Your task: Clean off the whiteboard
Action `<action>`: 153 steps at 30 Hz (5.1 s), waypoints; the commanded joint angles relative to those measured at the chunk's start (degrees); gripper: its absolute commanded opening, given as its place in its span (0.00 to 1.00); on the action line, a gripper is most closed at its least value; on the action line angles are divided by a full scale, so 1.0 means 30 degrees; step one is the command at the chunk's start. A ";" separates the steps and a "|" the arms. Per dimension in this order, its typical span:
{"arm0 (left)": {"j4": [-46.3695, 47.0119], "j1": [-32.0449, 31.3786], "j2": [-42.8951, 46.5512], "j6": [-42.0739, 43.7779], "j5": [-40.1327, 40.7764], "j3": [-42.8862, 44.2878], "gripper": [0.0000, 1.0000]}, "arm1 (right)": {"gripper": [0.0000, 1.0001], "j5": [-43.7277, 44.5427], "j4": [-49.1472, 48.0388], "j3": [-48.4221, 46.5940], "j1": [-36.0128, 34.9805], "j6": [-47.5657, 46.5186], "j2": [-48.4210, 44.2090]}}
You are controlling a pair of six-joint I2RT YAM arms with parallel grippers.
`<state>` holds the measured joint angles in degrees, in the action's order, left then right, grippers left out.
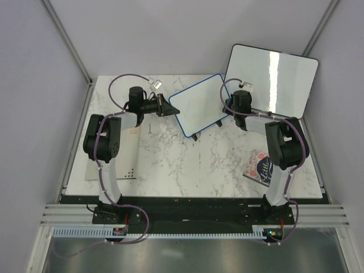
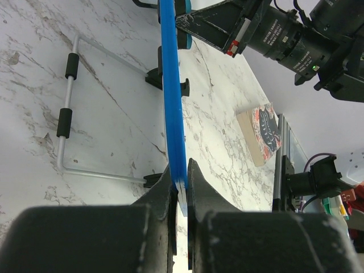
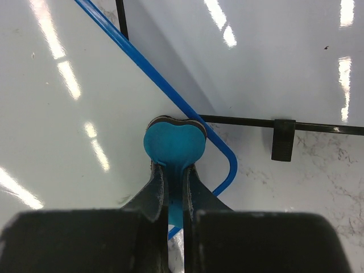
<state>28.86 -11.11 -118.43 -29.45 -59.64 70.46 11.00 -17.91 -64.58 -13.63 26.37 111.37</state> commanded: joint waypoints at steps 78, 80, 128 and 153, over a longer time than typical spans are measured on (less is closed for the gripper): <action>-0.2354 -0.0397 0.2387 0.2815 -0.1333 -0.2567 0.02 | 0.67 -0.2176 0.5062 0.7170 -0.5448 -0.1465 -0.6947; -0.2704 -0.0397 0.2678 0.3106 -0.1186 -0.2713 0.02 | 0.68 -0.1766 0.5062 0.7054 -0.5419 -0.1553 -0.7298; -0.3380 0.0160 0.7157 0.4046 0.2501 -0.6022 0.58 | 0.00 -0.3227 0.1401 0.2277 -0.0700 -0.0383 -0.1147; -0.9619 0.0453 1.2758 0.3696 1.0499 -0.6963 0.76 | 0.00 -0.0656 0.2892 0.4589 -0.5623 0.0644 -0.3513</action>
<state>3.90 -10.28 -83.15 -18.81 -34.76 47.81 3.95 -11.75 -53.78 -30.33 26.92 105.73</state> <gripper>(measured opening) 0.696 0.003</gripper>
